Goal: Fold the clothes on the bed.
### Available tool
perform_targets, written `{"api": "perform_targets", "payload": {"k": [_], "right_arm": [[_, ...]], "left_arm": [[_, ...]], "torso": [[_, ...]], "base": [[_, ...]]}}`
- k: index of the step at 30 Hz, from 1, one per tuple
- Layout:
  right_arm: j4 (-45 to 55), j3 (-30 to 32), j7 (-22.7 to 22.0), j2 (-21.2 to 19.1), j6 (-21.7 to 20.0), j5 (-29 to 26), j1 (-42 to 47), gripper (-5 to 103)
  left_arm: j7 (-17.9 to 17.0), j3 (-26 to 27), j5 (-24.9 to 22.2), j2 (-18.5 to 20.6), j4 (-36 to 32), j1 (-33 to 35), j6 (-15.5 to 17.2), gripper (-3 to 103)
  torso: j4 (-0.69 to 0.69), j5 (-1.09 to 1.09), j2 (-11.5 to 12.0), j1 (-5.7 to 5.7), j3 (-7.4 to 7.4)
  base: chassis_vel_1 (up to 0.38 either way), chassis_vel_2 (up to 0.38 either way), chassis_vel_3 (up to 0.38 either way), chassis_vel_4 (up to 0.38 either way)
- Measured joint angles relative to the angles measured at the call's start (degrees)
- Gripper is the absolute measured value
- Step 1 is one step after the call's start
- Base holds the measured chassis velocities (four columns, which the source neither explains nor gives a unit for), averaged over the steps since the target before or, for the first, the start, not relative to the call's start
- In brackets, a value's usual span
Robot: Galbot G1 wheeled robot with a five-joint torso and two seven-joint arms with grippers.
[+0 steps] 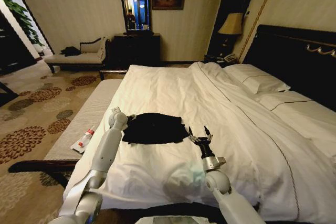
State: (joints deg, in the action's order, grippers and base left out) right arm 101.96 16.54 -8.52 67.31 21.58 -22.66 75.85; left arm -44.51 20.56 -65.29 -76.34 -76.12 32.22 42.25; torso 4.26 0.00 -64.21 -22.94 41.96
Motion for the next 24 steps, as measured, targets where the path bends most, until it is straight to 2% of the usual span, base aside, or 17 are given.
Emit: {"api": "perform_targets", "payload": {"k": [1, 5, 8, 10, 11, 14, 17, 19, 20, 24], "right_arm": [[0.00, 0.00, 0.00, 0.00, 0.00, 0.00, 0.00, 100], [-0.05, 0.03, 0.02, 0.00, 0.07, 0.10, -0.04, 100], [-0.06, 0.08, 0.02, 0.00, 0.10, 0.13, -0.05, 100], [-0.11, 0.16, 0.03, 0.03, 0.18, 0.21, -0.06, 100], [-0.11, 0.16, 0.03, 0.03, 0.18, 0.21, -0.06, 100], [-0.18, 0.28, 0.04, 0.05, 0.25, 0.40, -0.04, 100], [-0.18, 0.32, 0.03, 0.04, 0.25, 0.46, -0.04, 100], [-0.19, 0.33, -0.19, -0.06, 0.25, 0.47, -0.12, 100], [-0.19, 0.30, -0.59, -0.20, -0.01, 0.34, -0.30, 100], [0.48, -0.27, -2.86, -0.93, -2.33, -1.81, -1.10, 100]], "left_arm": [[0.00, 0.00, 0.00, 0.00, 0.00, 0.00, 0.00, 75], [0.34, 0.17, -0.55, 0.83, -0.27, 0.20, -0.03, 53], [0.50, 0.25, -0.70, 0.93, -0.28, 0.25, -0.04, 48], [0.62, 0.33, -1.04, 0.89, -0.41, 0.37, -0.05, 37], [0.62, 0.33, -1.04, 0.89, -0.41, 0.37, -0.05, 37], [0.74, 0.37, -1.55, 0.79, -0.89, 0.72, -0.07, 21], [0.82, 0.43, -2.12, 0.84, -1.45, 1.15, -0.08, 15], [1.04, 0.66, -2.72, 1.03, -2.18, 1.70, -0.09, 5], [1.28, 0.97, -3.11, 1.25, -3.00, 2.20, -0.09, 2], [2.25, 2.04, -3.93, 2.59, -5.87, 4.16, -0.10, 2]], "torso": [[0.00, 0.00, 0.00, 0.00, 0.00], [0.00, 0.00, 0.00, 0.00, 0.00], [0.00, 0.00, 0.00, 0.00, 0.00], [0.00, 0.00, 0.00, 0.00, 0.00], [0.00, 0.00, 0.00, 0.00, 0.00], [0.00, 0.00, 0.00, 0.00, 0.00], [0.00, 0.00, 0.00, 0.00, 0.00], [0.00, 0.00, 0.00, 0.00, 0.00], [0.00, 0.00, 0.00, 0.00, 0.00], [0.03, 0.01, 0.00, 0.00, 0.00]], "base": [[0.000, 0.000, 0.000, 0.000], [0.000, 0.000, 0.000, 0.000], [0.000, 0.000, 0.000, 0.000], [0.000, 0.000, 0.000, 0.000], [0.000, 0.000, 0.000, 0.000], [0.000, 0.000, 0.000, 0.000], [0.000, 0.000, 0.000, 0.000], [0.000, 0.000, 0.000, 0.000], [0.000, 0.000, 0.000, 0.000], [0.000, 0.000, 0.000, 0.000]]}}
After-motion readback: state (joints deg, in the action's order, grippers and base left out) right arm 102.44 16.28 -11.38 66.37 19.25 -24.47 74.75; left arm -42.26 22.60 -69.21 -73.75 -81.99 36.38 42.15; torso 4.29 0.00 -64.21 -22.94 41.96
